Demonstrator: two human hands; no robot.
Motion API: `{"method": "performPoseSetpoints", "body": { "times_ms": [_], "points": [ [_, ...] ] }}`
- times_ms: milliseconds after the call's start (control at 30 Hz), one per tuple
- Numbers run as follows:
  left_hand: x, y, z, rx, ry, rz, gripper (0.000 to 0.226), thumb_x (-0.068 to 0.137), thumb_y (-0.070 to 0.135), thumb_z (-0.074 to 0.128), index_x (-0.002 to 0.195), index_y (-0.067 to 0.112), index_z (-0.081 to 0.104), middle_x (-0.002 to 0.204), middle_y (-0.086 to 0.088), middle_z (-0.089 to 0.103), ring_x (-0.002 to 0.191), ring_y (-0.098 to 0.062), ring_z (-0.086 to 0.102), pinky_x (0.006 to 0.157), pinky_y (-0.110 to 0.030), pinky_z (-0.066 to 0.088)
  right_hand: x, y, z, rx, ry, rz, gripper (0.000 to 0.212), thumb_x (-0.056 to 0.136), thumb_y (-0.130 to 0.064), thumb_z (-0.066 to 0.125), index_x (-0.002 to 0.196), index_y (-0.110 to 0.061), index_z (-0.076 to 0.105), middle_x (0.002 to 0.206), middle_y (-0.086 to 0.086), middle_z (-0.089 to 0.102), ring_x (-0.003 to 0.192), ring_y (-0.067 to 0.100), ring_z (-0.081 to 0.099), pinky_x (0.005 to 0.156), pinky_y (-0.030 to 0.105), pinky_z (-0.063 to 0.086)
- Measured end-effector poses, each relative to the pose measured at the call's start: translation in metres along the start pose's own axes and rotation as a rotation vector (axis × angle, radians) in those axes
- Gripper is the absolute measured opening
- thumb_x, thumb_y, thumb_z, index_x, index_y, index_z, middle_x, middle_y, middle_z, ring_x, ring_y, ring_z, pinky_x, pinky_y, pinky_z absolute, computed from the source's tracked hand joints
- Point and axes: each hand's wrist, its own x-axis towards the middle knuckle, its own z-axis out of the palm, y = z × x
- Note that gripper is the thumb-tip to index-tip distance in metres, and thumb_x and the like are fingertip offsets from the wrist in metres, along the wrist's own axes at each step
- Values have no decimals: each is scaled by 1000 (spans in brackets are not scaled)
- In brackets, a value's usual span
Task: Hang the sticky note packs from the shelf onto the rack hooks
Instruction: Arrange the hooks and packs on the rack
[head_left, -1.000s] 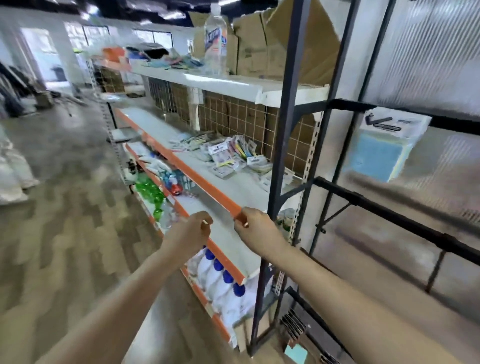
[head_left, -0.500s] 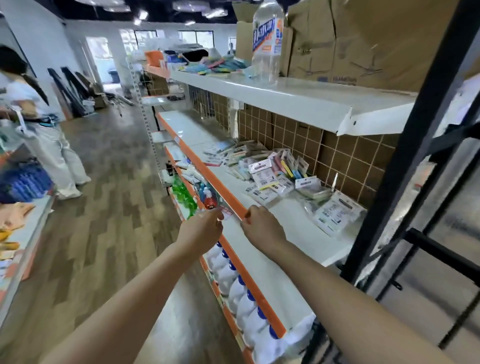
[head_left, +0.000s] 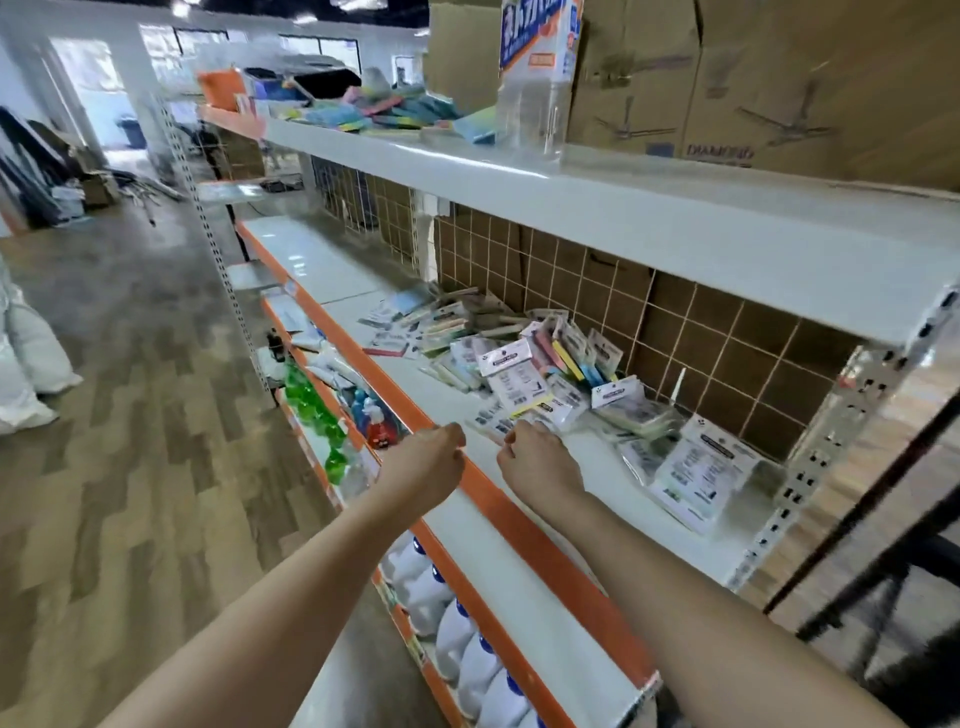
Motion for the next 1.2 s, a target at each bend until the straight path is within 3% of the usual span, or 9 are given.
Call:
{"method": "performPoseSetpoints", "body": {
  "times_ms": [233,433,667,900,1033,1200],
  "points": [
    [99,-22,6,-32,-104,150,32,94,22,40,124,23,51,125,-5,58,113,-28,55,86,-38,46,79,-3,14,-83,67,133,28,96,-24,43,120,-12,52,127,11,50,116,29,49,91,36,43],
    [160,-45,7,-1,-63,288,31,93,12,40,124,15,48,117,-11,57,110,-31,53,75,-37,43,125,-11,34,-203,121,249,43,97,-28,46,134,-7,40,138,13,39,126,30,40,100,38,39],
    [202,-58,21,2,27,451,43,92,10,47,134,14,40,138,-9,40,129,-30,34,101,-39,38,142,-21,55,-265,139,426,68,87,-29,60,142,-11,23,143,10,29,132,30,30,103,40,36],
    [215,-46,44,72,61,575,48,90,26,58,132,17,37,138,-3,40,135,-24,30,102,-35,33,146,-26,65,-469,186,490,48,92,-15,48,137,-10,32,138,15,37,124,32,39,97,41,41],
    [213,-48,52,143,108,550,52,88,16,57,135,17,34,135,-5,39,129,-29,33,99,-39,34,146,-27,70,-519,190,530,41,93,-12,44,133,-9,37,134,16,41,119,35,43,92,45,42],
    [220,-43,50,202,153,560,41,88,7,52,127,15,42,131,-9,44,121,-34,40,97,-41,35,138,-22,80,-527,213,506,42,93,-23,47,133,-11,40,132,12,46,118,34,46,94,46,42]
  ]
}}
